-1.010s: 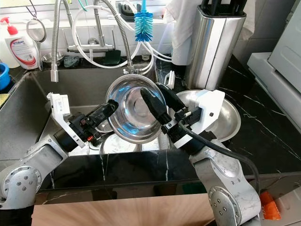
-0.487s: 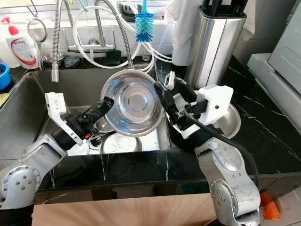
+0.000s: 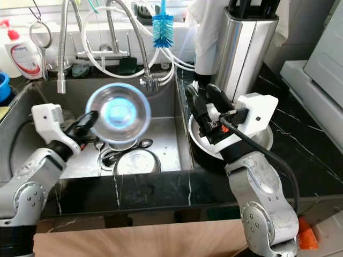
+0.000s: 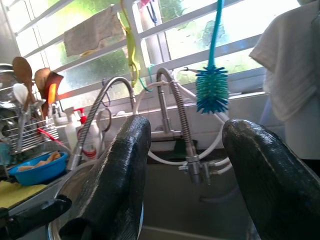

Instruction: Kitchen organization

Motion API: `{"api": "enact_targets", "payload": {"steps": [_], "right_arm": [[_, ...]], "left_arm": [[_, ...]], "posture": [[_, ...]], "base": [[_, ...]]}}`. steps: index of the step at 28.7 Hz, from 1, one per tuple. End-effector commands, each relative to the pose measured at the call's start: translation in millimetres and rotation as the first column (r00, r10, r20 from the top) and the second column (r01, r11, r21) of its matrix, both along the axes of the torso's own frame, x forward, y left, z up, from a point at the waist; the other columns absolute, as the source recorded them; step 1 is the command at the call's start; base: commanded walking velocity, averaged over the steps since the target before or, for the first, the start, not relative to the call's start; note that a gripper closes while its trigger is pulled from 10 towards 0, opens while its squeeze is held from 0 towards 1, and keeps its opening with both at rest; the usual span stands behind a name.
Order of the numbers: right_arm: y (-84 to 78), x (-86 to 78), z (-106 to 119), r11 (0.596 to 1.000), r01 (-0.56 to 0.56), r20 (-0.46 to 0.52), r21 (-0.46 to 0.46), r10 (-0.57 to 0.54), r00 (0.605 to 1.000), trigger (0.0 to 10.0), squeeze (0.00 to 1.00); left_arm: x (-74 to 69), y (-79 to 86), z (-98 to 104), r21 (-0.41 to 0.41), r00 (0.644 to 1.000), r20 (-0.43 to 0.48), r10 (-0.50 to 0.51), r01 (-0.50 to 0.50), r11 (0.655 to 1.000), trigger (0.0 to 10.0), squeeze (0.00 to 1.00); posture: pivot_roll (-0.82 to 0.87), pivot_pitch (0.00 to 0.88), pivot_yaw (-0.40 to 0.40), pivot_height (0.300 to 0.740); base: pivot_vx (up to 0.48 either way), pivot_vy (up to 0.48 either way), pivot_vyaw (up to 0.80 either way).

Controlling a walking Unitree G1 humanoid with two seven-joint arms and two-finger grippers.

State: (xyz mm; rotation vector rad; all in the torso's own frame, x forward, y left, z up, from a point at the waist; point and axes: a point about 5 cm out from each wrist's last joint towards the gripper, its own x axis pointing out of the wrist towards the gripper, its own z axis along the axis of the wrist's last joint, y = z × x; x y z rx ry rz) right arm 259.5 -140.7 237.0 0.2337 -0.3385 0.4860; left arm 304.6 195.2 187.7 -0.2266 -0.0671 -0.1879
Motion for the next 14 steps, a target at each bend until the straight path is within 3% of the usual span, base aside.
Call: {"api": "enact_targets", "payload": {"steps": [1, 2, 5, 7, 14], "right_arm": [[1.6, -1.8, 4, 1.0, -0.008, 0.014, 0.008, 0.008, 1.0, 10.0, 0.0], [1.1, -2.4, 4, 1.0, -0.005, 0.016, 0.013, 0.004, 1.0, 10.0, 0.0], [0.9, -2.7, 4, 1.0, -0.003, 0.018, 0.017, 0.003, 1.0, 10.0, 0.0], [0.1, -3.2, 4, 1.0, -0.003, 0.015, 0.014, 0.003, 1.0, 10.0, 0.0], [1.9, -3.6, -2, 1.0, -0.008, 0.0, 0.003, 0.008, 1.0, 10.0, 0.0]], "left_arm": [[1.9, 8.1, 5, 0.048, 0.998, 0.035, 0.052, -0.054, 0.997, 10.0, 0.0], [3.8, 19.9, 2, 0.143, 0.994, 0.053, 0.095, -0.102, 0.984, 10.0, 0.0], [5.0, 26.5, 0, 0.2, 0.991, 0.064, 0.115, -0.126, 0.972, 10.0, 0.0], [5.6, 38.6, -7, 0.326, 0.987, 0.084, 0.134, -0.154, 0.932, 10.0, 0.0], [6.4, 51.0, -22, 0.444, 0.985, 0.072, 0.154, -0.17, 0.879, 10.0, 0.0]], "posture": [[0.02, 0.036, 0.024, 0.74], [0.02, 0.038, 0.024, 0.74], [0.02, 0.038, 0.025, 0.74], [0.02, 0.038, 0.025, 0.74], [0.02, 0.04, 0.024, 0.74]], "base": [[0.0, 0.0, 0.0], [0.0, 0.0, 0.0], [0.0, 0.0, 0.0], [0.0, 0.0, 0.0], [0.0, 0.0, 0.0]]}}
